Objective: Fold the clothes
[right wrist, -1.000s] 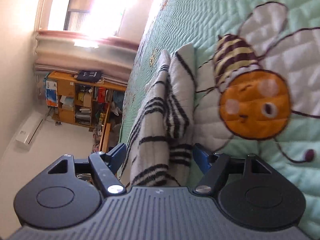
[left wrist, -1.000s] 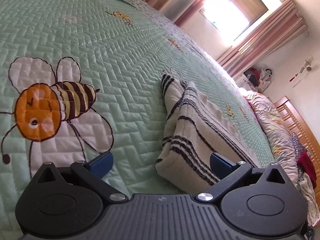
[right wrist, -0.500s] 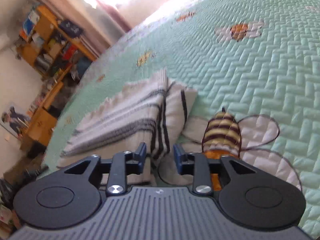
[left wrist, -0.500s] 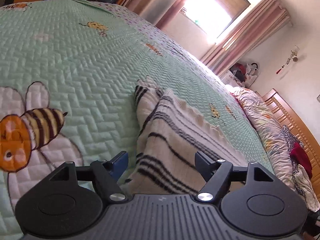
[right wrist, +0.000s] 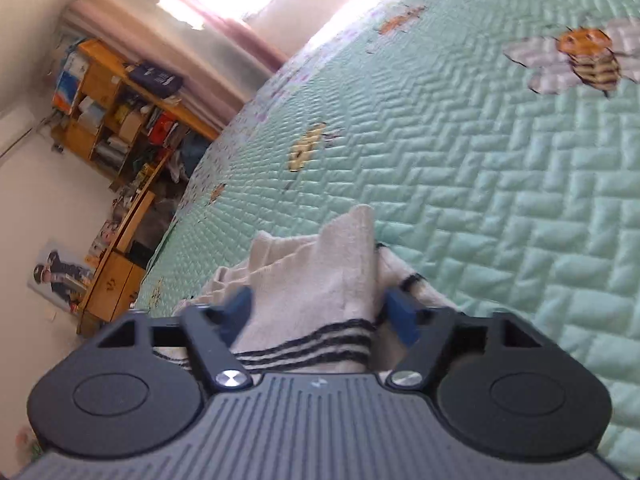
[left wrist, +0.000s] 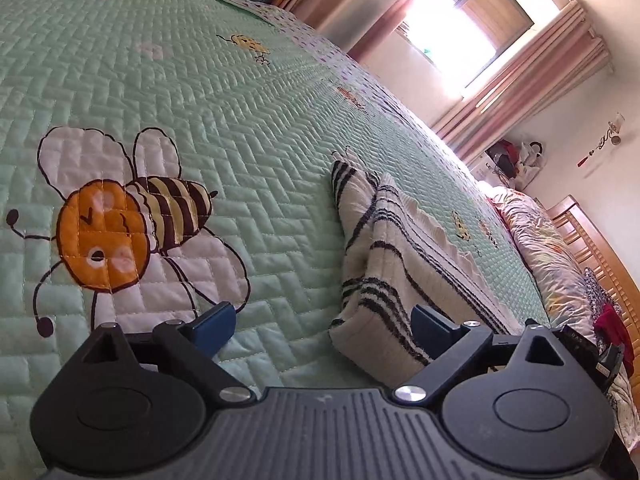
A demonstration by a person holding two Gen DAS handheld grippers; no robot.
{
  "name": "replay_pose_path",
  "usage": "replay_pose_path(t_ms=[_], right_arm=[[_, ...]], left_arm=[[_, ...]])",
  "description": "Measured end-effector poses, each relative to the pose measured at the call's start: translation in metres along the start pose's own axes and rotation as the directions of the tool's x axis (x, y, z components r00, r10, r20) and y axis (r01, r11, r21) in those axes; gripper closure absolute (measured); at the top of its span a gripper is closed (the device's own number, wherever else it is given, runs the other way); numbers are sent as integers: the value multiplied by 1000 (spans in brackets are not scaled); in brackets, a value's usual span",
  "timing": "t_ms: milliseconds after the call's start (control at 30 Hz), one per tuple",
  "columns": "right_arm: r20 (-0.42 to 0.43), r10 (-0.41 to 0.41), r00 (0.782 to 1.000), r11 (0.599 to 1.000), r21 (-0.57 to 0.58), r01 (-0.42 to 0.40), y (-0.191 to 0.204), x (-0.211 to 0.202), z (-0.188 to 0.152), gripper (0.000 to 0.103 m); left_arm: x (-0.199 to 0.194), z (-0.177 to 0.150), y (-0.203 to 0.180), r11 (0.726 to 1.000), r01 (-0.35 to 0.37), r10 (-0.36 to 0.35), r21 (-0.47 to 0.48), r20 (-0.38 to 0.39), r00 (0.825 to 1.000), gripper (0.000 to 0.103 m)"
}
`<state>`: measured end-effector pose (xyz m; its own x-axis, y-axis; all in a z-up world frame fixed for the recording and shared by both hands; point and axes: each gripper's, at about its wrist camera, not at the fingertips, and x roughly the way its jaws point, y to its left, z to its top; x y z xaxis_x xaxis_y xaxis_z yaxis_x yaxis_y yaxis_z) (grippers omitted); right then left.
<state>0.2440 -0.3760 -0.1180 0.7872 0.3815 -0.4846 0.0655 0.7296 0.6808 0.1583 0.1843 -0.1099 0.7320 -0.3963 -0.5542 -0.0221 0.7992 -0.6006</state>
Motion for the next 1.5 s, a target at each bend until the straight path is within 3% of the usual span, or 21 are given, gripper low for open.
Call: replay_pose_path(t_ms=[33, 67, 167, 267, 400, 467, 533, 600, 700, 800, 867, 967, 1033, 1233, 1500], right_arm=[[-4, 2, 1000, 999, -41, -3, 7, 1, -1, 77], [-16, -13, 1000, 996, -85, 11, 13, 2, -4, 81], [-43, -70, 997, 993, -98, 66, 13, 13, -4, 81], [-17, -57, 998, 997, -62, 55, 12, 14, 0, 86], [35, -47, 998, 974, -222, 53, 42, -2, -9, 91], [60, -7, 998, 964, -265, 22, 55, -15, -13, 92], [71, 107, 992, 947, -311, -80, 72, -37, -19, 92], [60, 230, 971, 911, -365, -194, 92, -60, -26, 92], [-62, 360, 931, 809, -476, -344, 133, -96, -52, 92], [-254, 398, 881, 701, -536, -471, 167, -125, -100, 92], [-375, 381, 845, 657, -534, -533, 178, -139, -138, 92], [-495, 330, 804, 672, -475, -568, 169, -153, -187, 92], [-511, 312, 801, 719, -424, -551, 155, -160, -205, 92], [-423, 325, 846, 818, -323, -476, 124, -188, -212, 92], [-385, 341, 858, 838, -288, -463, 119, -191, -214, 92]], left_arm=[[2, 0, -1, 1000, 1, -1, 2, 2, 1000, 6], [5, 0, -4, 1000, 1, -1, 7, 2, 1000, 6], [11, -1, -9, 1000, -2, 2, 22, 2, 1000, 4], [7, -3, -11, 1000, 5, -5, 17, 3, 1000, 4], [2, -2, -9, 1000, 10, -10, 5, 5, 1000, 4], [0, -1, -9, 1000, 15, -15, -10, 9, 1000, 4], [-4, -1, -10, 1000, 27, -27, -12, 18, 999, 4], [-10, 0, -12, 999, 39, -39, -6, 32, 999, 4], [-22, 4, -13, 998, 60, -60, -10, 60, 996, 4], [-39, 7, -10, 997, 73, -71, -18, 95, 993, 4], [-52, 8, -7, 996, 83, -80, -20, 115, 990, 4], [-66, 4, -2, 997, 80, -78, -15, 116, 990, 4], [-70, -3, 2, 997, 73, -70, -22, 107, 992, 4], [-73, -17, 11, 998, 64, -62, -26, 64, 996, 4], [-40, -9, 17, 999, -3, 4, 40, -28, 1000, 3]])
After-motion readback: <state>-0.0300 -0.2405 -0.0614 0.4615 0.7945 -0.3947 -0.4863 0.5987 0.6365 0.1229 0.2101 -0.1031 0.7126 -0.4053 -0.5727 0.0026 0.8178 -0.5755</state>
